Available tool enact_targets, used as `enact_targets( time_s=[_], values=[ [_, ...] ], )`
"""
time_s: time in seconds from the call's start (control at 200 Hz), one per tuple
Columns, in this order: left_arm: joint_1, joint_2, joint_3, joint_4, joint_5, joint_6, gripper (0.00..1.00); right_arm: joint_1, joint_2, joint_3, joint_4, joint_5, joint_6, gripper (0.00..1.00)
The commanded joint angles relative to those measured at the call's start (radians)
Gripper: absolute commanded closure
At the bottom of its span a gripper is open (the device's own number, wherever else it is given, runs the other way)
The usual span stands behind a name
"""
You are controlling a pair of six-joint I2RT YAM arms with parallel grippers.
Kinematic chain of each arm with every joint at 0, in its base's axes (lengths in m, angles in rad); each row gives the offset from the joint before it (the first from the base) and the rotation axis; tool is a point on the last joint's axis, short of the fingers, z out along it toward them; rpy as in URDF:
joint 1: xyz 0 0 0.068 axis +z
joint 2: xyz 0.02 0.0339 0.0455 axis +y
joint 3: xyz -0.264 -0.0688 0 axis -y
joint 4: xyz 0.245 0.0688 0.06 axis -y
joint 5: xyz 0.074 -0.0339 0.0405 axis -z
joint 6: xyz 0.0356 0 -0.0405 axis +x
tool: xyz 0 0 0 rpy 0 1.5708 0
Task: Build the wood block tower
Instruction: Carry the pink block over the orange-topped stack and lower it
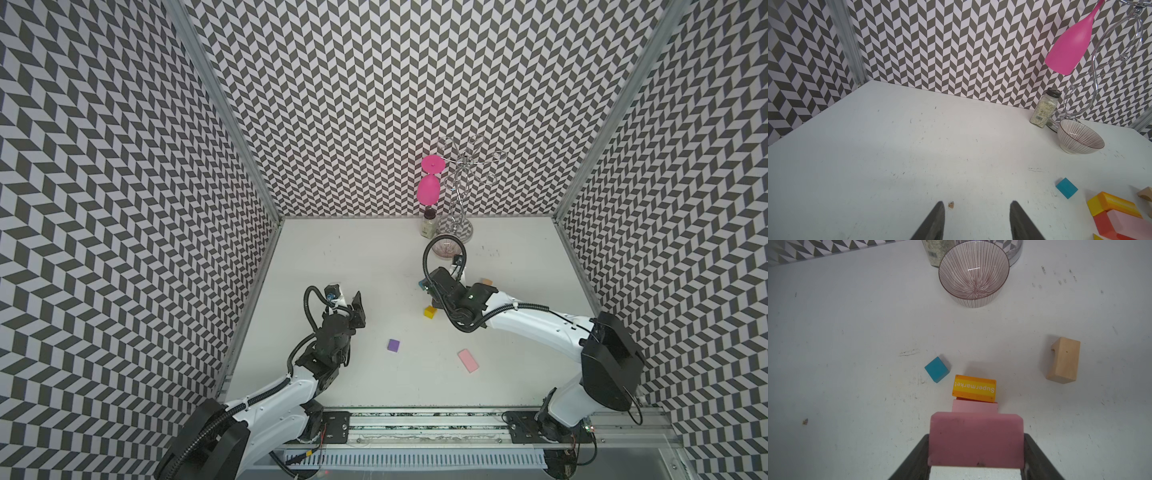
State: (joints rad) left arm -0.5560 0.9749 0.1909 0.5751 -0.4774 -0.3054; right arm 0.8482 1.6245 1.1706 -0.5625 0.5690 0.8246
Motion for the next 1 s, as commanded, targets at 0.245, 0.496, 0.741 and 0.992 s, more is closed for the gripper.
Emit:
enact_targets(
  time_s=[0.245,0.496,0.741,0.992],
  values=[
    [-0.007,-0.007,-0.010,0.029,-0.013,0.006,0.48,-0.094,0.097,0.058,0.085,-0.131,-0.118,1.00],
    [-0.009,-0.005,-0.010,0.031,-0.013,0.008,0.49,-0.112,0.141,0.072,0.098,-0.171,-0.157,1.00],
    [-0.010,-0.005,-0.010,0.031,-0.015,0.008,0.49,-0.112,0.213,0.110,0.067,-0.174,-0.157,1.00],
    [-0.012,-0.005,-0.010,0.031,-0.016,0.009,0.49,-0.115,0.228,0.110,0.061,-0.159,-0.147,1.00]
  ],
)
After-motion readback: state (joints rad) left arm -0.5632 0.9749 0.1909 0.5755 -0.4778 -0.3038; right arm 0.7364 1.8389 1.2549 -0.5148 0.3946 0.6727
